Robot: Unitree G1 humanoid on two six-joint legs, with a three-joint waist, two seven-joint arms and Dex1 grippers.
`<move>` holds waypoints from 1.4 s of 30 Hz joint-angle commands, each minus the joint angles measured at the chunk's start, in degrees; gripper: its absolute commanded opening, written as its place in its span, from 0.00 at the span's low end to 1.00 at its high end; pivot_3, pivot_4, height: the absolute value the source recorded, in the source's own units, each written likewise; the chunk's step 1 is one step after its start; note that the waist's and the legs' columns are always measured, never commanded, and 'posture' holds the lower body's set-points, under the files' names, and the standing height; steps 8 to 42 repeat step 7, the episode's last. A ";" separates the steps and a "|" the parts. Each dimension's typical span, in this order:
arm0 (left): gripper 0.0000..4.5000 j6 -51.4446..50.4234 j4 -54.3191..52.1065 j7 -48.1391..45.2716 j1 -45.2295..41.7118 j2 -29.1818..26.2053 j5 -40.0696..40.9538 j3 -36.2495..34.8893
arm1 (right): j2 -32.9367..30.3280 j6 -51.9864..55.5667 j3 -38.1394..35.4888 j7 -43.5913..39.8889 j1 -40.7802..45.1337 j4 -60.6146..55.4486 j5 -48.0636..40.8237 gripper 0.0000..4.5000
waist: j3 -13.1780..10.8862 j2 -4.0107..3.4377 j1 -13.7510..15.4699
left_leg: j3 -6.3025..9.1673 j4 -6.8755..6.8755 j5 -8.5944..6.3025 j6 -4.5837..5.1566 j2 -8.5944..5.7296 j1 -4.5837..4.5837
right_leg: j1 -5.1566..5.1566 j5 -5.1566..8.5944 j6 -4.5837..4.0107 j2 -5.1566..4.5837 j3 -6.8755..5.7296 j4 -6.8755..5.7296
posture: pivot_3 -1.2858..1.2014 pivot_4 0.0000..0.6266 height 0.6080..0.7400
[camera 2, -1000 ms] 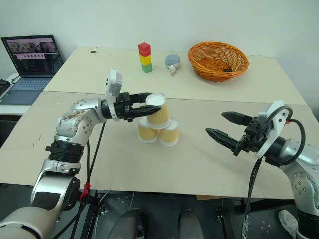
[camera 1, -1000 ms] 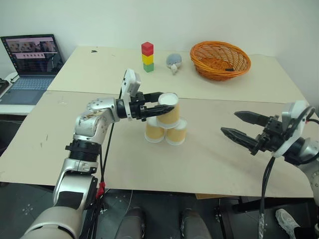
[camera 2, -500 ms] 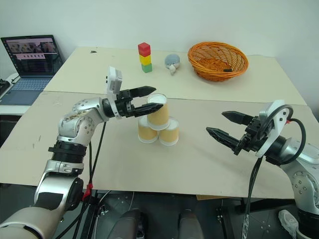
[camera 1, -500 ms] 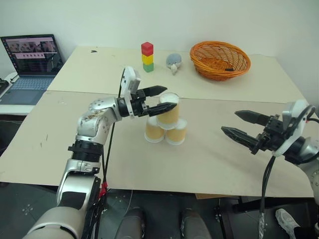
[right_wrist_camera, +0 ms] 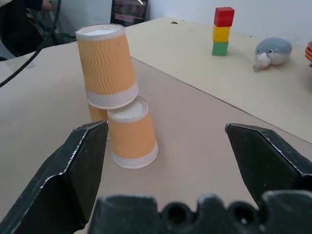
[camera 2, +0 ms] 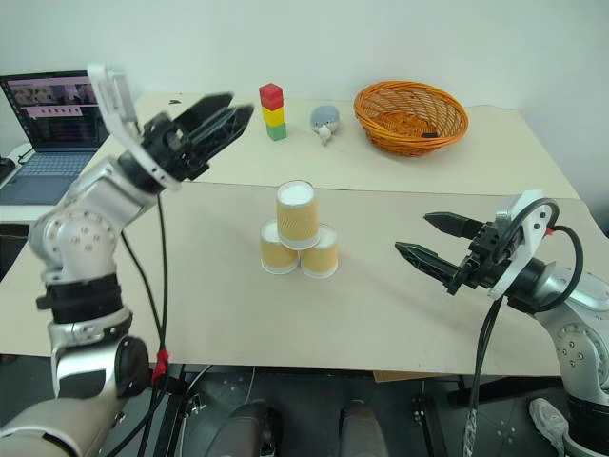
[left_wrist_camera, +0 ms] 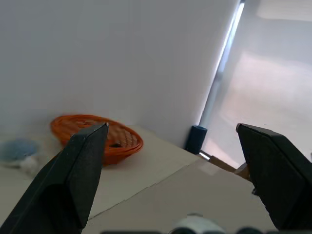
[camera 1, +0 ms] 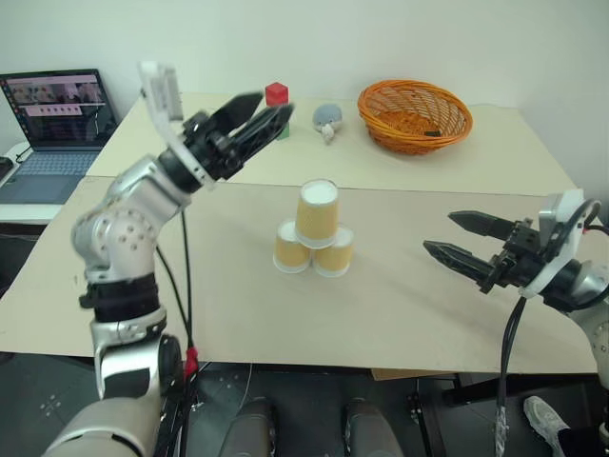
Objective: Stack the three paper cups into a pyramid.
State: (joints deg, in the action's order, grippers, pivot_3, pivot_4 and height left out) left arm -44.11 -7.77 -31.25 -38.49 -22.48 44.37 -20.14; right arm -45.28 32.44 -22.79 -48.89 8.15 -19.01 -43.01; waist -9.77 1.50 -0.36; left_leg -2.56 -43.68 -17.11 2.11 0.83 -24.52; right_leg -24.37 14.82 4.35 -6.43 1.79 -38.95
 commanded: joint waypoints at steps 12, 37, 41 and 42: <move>0.99 9.23 -8.19 10.50 19.65 0.45 -5.94 -7.42 | 7.61 -10.21 -4.66 17.61 -1.05 9.66 13.84 1.00 | 0.01 0.02 0.23 | -0.01 0.04 0.04 -0.08 -0.03 0.02 | 0.01 -0.01 -0.02 -0.04 0.00 0.00 | 0.52 0.24 0.55; 0.99 9.23 -8.19 10.50 19.65 0.45 -5.94 -7.42 | 7.61 -10.21 -4.66 17.61 -1.05 9.66 13.84 1.00 | 0.01 0.02 0.23 | -0.01 0.04 0.04 -0.08 -0.03 0.02 | 0.01 -0.01 -0.02 -0.04 0.00 0.00 | 0.52 0.24 0.55; 0.99 9.23 -8.19 10.50 19.65 0.45 -5.94 -7.42 | 7.61 -10.21 -4.66 17.61 -1.05 9.66 13.84 1.00 | 0.01 0.02 0.23 | -0.01 0.04 0.04 -0.08 -0.03 0.02 | 0.01 -0.01 -0.02 -0.04 0.00 0.00 | 0.52 0.24 0.55; 0.99 9.23 -8.19 10.50 19.65 0.45 -5.94 -7.42 | 7.61 -10.21 -4.66 17.61 -1.05 9.66 13.84 1.00 | 0.01 0.02 0.23 | -0.01 0.04 0.04 -0.08 -0.03 0.02 | 0.01 -0.01 -0.02 -0.04 0.00 0.00 | 0.52 0.24 0.55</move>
